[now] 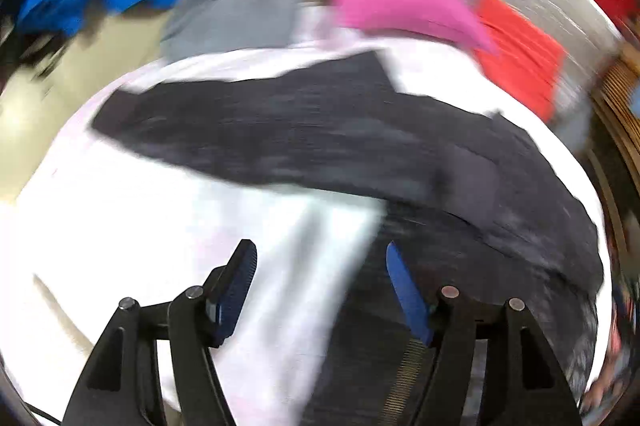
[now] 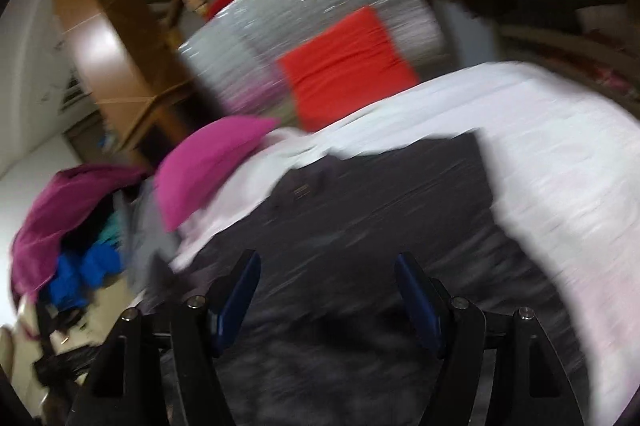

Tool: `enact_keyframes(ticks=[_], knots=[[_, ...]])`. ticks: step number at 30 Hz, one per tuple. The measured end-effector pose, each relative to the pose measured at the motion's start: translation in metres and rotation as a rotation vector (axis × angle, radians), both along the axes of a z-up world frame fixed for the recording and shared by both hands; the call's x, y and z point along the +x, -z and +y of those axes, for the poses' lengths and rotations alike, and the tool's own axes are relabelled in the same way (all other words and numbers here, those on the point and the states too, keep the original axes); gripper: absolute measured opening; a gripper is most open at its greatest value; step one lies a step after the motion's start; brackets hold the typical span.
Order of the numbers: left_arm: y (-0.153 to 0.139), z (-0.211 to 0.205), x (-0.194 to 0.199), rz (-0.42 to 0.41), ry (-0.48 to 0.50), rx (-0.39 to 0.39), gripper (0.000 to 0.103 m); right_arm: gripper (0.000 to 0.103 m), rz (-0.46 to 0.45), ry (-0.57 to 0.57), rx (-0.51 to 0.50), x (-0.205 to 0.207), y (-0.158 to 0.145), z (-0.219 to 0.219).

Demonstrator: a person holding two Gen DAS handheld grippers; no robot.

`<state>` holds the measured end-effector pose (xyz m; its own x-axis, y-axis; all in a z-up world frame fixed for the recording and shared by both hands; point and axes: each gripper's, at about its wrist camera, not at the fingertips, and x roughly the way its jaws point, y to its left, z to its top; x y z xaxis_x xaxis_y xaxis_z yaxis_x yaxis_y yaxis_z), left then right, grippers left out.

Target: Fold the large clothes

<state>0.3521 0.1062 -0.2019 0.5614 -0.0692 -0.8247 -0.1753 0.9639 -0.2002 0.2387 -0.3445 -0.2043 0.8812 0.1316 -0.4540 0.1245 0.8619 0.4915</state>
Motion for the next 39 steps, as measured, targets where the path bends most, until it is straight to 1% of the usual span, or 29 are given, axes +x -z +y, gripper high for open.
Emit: enact_keyframes(ticks=[2,4,6,7,9,10,12,14,15,16,18,20,22,23,24,25,26,28,32,36,39], knots=[[0.008,0.039,0.006,0.025,-0.084,-0.029,0.068,0.071,-0.004,-0.089,0.037,0.002,0.004,0.033],[0.017,0.071,0.012,0.051,-0.148,-0.033,0.068,0.065,0.004,-0.163,0.069,0.004,0.012,0.062],[0.025,0.098,0.021,0.076,-0.200,-0.054,0.068,0.065,0.020,-0.218,0.063,0.006,0.020,0.084],[0.030,0.111,0.027,0.087,-0.224,-0.080,0.068,0.065,0.032,-0.255,0.044,0.007,0.024,0.100],[0.040,0.130,0.043,0.105,-0.279,-0.154,0.067,0.065,0.044,-0.294,0.012,0.009,0.031,0.119],[0.044,0.138,0.047,0.105,-0.296,-0.187,0.067,0.065,0.057,-0.312,-0.004,0.010,0.035,0.129],[0.052,0.151,0.059,0.096,-0.327,-0.259,0.067,0.065,0.073,-0.333,-0.004,0.012,0.042,0.138],[0.060,0.150,0.072,0.084,-0.341,-0.299,0.057,0.065,0.083,-0.350,0.001,0.011,0.050,0.144],[0.064,0.152,0.079,0.084,-0.339,-0.323,0.048,0.065,0.084,-0.355,-0.002,0.008,0.051,0.144],[0.068,0.153,0.085,0.095,-0.342,-0.342,0.044,0.065,0.085,-0.361,-0.007,0.009,0.053,0.146],[0.076,0.155,0.094,0.112,-0.358,-0.363,0.042,0.065,0.085,-0.371,-0.013,0.007,0.055,0.147],[0.080,0.152,0.100,0.110,-0.367,-0.369,0.037,0.065,0.088,-0.372,-0.007,0.009,0.056,0.146],[0.081,0.154,0.104,0.087,-0.370,-0.381,0.027,0.065,0.089,-0.371,0.001,0.011,0.055,0.144],[0.084,0.155,0.108,0.081,-0.372,-0.384,0.025,0.065,0.090,-0.368,0.004,0.013,0.056,0.143],[0.086,0.156,0.110,0.081,-0.372,-0.383,0.020,0.065,0.090,-0.366,0.008,0.013,0.056,0.141],[0.086,0.157,0.110,0.070,-0.371,-0.387,0.015,0.065,0.090,-0.361,0.014,0.013,0.056,0.139],[0.085,0.157,0.110,0.049,-0.364,-0.395,0.013,0.065,0.088,-0.356,0.015,0.012,0.056,0.138],[0.077,0.153,0.111,0.008,-0.342,-0.387,0.010,0.065,0.082,-0.345,0.019,0.011,0.054,0.133],[0.042,0.137,0.118,-0.062,-0.270,-0.321,0.006,0.065,0.062,-0.318,0.027,0.006,0.050,0.123],[-0.009,0.103,0.122,-0.140,-0.167,-0.266,0.006,0.065,0.040,-0.272,0.044,0.000,0.045,0.106],[-0.046,0.062,0.124,-0.194,-0.061,-0.217,0.005,0.065,0.027,-0.235,0.061,-0.006,0.043,0.092]])
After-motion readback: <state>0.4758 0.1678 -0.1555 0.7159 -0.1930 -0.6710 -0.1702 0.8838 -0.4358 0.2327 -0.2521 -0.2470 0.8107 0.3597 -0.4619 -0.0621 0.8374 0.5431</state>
